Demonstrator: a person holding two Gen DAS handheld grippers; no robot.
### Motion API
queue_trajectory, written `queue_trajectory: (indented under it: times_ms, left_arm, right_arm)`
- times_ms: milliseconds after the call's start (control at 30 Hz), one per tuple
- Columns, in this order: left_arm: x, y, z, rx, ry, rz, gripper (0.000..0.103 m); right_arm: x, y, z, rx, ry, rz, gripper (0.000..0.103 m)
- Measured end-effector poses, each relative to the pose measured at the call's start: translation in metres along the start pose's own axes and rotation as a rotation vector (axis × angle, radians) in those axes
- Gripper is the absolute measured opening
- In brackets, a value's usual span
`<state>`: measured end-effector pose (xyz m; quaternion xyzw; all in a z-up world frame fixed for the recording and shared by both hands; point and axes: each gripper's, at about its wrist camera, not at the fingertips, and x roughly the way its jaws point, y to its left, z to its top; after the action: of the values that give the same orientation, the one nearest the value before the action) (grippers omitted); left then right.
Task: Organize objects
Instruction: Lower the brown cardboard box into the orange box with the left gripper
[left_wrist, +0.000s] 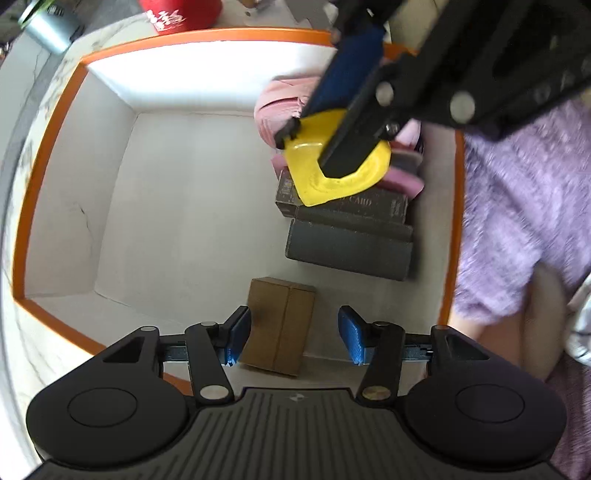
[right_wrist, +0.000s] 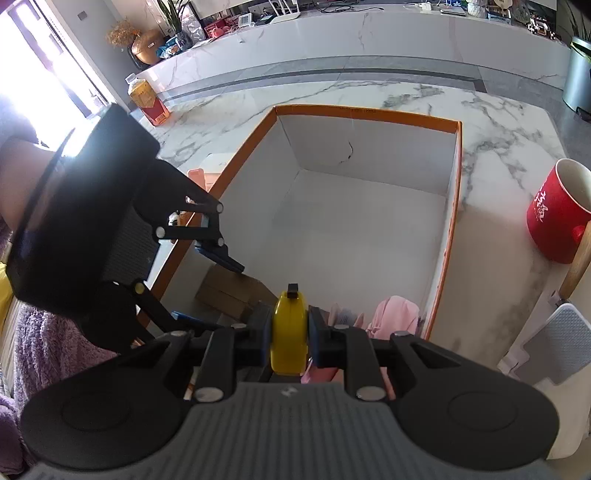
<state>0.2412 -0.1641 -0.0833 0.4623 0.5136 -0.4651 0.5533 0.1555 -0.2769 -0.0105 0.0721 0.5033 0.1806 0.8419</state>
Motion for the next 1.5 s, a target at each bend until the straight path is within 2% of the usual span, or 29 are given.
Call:
queue_trajectory:
  times_ms: [67, 100, 233, 300, 400, 500, 600, 700, 833, 1033, 1133, 1267, 1300, 1333, 1367, 1400, 1500]
  left_arm:
    - [0.001, 0.008, 0.001, -0.035, 0.004, -0.030, 0.060]
    - [0.001, 0.005, -0.009, -0.045, 0.002, -0.026, 0.060]
    - [-0.004, 0.024, -0.005, -0.069, -0.035, -0.005, 0.060]
    - [-0.003, 0.030, -0.004, -0.053, -0.020, 0.018, 0.060]
    - [0.008, 0.027, -0.005, -0.045, 0.036, 0.006, 0.051]
    - [0.008, 0.031, -0.003, -0.050, 0.028, -0.017, 0.049]
    - [0.009, 0.029, -0.004, -0.039, 0.028, -0.042, 0.036]
    - [0.003, 0.011, -0.013, -0.013, 0.033, -0.029, 0.036]
    - [0.002, 0.003, -0.009, 0.004, 0.035, -0.010, 0.036]
    - [0.009, -0.025, -0.024, 0.075, 0.028, 0.077, 0.036]
    - [0.010, -0.027, -0.024, 0.062, 0.032, 0.088, 0.036]
    - [0.010, -0.027, -0.024, 0.049, 0.040, 0.066, 0.037]
    - [0.010, -0.026, -0.024, 0.046, 0.038, 0.072, 0.034]
    - [0.010, -0.026, -0.024, 0.040, 0.037, 0.079, 0.001]
    - [0.012, -0.026, -0.023, 0.029, 0.046, 0.092, 0.003]
    - [0.013, -0.027, -0.023, 0.027, 0.045, 0.109, 0.000]
    - [0.014, -0.030, -0.022, 0.054, 0.056, 0.135, 0.000]
  right_arm:
    - [0.001, 0.000, 0.000, 0.002, 0.002, 0.001, 0.022]
    - [0.002, 0.000, 0.001, 0.002, 0.002, 0.002, 0.022]
    - [0.000, 0.004, 0.002, -0.007, -0.003, 0.006, 0.022]
    - [-0.001, 0.005, 0.002, -0.012, -0.002, 0.003, 0.022]
    - [0.001, 0.005, 0.002, -0.013, 0.005, -0.002, 0.022]
    - [0.002, 0.005, 0.004, -0.010, 0.004, 0.001, 0.022]
    - [0.002, 0.005, 0.005, -0.010, 0.004, 0.004, 0.022]
    - [0.003, 0.004, 0.005, -0.009, 0.007, 0.004, 0.022]
    - [0.003, 0.005, 0.006, -0.008, 0.005, 0.005, 0.022]
    - [-0.001, 0.008, 0.004, -0.008, -0.005, 0.010, 0.022]
    - [-0.003, 0.009, 0.003, -0.010, -0.009, 0.007, 0.022]
    - [-0.011, 0.010, 0.001, -0.010, -0.024, 0.008, 0.022]
    - [-0.012, 0.010, 0.002, -0.010, -0.027, 0.006, 0.022]
    - [-0.013, 0.010, 0.001, -0.010, -0.029, 0.005, 0.022]
    - [-0.014, 0.010, 0.000, -0.009, -0.031, 0.004, 0.022]
    - [-0.015, 0.010, 0.000, -0.009, -0.032, 0.002, 0.022]
    - [-0.018, 0.011, -0.001, -0.006, -0.038, -0.001, 0.022]
